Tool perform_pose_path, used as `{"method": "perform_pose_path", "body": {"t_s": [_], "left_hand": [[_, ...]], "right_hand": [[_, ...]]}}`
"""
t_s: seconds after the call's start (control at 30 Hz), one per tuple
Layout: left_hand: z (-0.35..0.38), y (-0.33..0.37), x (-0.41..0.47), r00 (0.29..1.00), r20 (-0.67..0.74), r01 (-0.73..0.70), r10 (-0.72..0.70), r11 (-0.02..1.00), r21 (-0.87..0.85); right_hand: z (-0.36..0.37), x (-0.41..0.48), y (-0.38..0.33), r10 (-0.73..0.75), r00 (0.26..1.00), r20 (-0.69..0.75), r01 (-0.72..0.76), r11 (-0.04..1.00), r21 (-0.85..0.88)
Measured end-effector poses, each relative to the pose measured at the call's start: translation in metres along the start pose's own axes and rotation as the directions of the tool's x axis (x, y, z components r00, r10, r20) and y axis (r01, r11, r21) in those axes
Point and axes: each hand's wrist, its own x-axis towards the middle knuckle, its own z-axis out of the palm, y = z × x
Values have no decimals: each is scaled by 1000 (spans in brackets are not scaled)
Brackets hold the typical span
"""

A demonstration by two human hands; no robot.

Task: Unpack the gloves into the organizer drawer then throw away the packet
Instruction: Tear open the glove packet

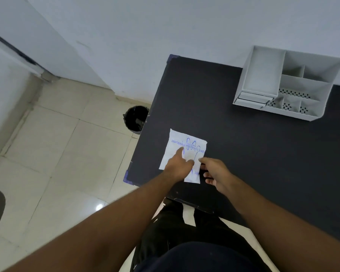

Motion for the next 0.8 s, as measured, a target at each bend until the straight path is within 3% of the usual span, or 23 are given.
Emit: {"method": "perform_pose_path", "body": {"t_s": [0.23, 0.3, 0.37, 0.43, 0.47, 0.57, 0.7, 0.8], "left_hand": [[3, 45, -5, 993, 119, 57, 0, 881, -469], [11, 58, -1, 982, 186, 87, 14, 848, -522], [16, 68, 4, 968, 248, 129, 27, 799, -587], [18, 72, 8, 947, 322, 201, 16, 752, -628], [18, 71, 11, 934, 357, 228, 15, 744, -628], [15, 62, 21, 918, 396, 262, -10, 766, -587], [0, 42, 34, 963, 224, 242, -146, 835, -494], [-17, 22, 42, 979, 95, 201, -178, 908, -368]], "right_hand": [[-2, -24, -16, -314, 948, -51, 314, 950, -8], [-10, -22, -12, -467, 869, -164, 445, 882, -151], [-19, -23, -9, -618, 735, -279, 529, 781, -333], [-27, -26, -6, -688, 624, -370, 537, 722, -436], [-31, -26, -4, -691, 602, -399, 529, 720, -448], [-37, -19, 3, -629, 670, -395, 498, 775, -389], [-31, -1, 21, -475, 860, -188, 398, 853, -337], [-20, 10, 31, -415, 905, -90, 340, 835, -431]]}}
